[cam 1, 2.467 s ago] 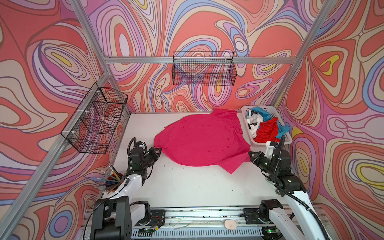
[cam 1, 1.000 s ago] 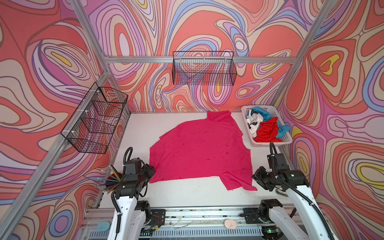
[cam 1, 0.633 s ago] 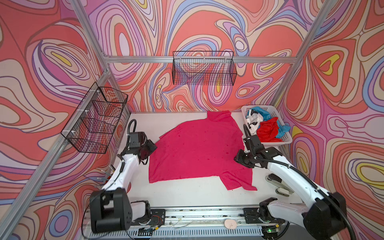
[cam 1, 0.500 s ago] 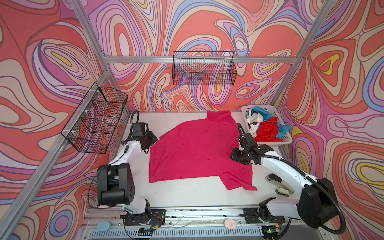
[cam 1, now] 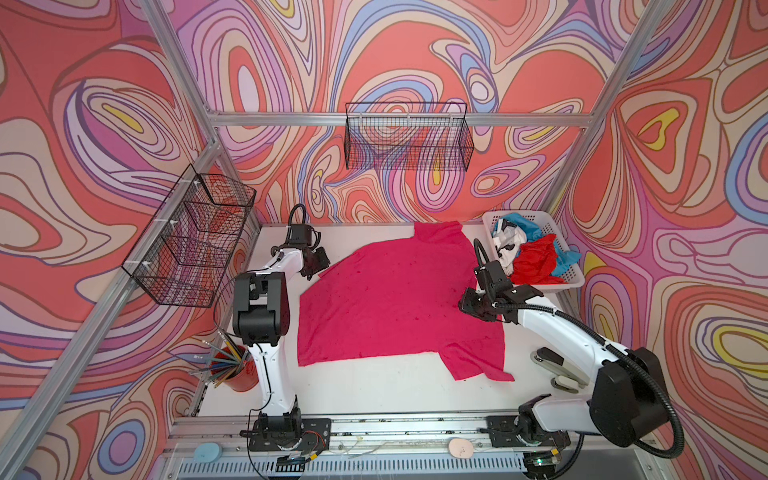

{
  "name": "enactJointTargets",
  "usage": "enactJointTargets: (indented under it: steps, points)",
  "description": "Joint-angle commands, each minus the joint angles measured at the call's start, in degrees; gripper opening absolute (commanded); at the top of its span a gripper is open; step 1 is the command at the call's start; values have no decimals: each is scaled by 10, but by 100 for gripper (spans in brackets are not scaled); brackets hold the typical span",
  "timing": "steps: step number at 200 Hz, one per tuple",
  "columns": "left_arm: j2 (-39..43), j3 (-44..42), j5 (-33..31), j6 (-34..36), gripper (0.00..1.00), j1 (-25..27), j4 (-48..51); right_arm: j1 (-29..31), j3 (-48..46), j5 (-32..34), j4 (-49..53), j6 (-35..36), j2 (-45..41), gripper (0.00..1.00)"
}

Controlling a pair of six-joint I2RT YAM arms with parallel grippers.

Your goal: Fold and stack the t-shirts

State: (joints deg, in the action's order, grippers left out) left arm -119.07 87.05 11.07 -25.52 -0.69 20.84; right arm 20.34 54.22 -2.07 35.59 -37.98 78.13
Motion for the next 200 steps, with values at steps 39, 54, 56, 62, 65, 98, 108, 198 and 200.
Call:
enactJointTargets:
  steps: [39, 54, 56, 62, 65, 98, 108, 198, 200]
  points:
    - [-27, 36, -67, 29, 29, 0, 78, 3, 6, 7, 0, -6, -4, 44]
    - [-35, 45, -70, 34, 29, 0, 89, 3, 5, 6, 0, -6, -6, 44]
    - [-36, 47, -70, 35, 29, 0, 91, 2, 5, 6, -1, -5, -6, 44]
    - [-41, 54, -71, 35, 29, 0, 99, 2, 5, 6, 0, -5, -5, 44]
    - [-43, 57, -70, 36, 29, 0, 102, 3, 5, 7, -1, -6, -6, 44]
    - [-69, 92, -57, 37, 28, 1, 134, 2, 4, 6, -2, -7, -10, 44]
    - [-77, 103, -57, 36, 28, 2, 147, 2, 2, 6, -2, -8, -13, 44]
    - [-109, 139, -59, 40, 18, 2, 194, 2, 0, 5, -4, -11, -15, 44]
    - [-108, 139, -57, 40, 18, 2, 194, 3, 0, 5, -4, -11, -15, 44]
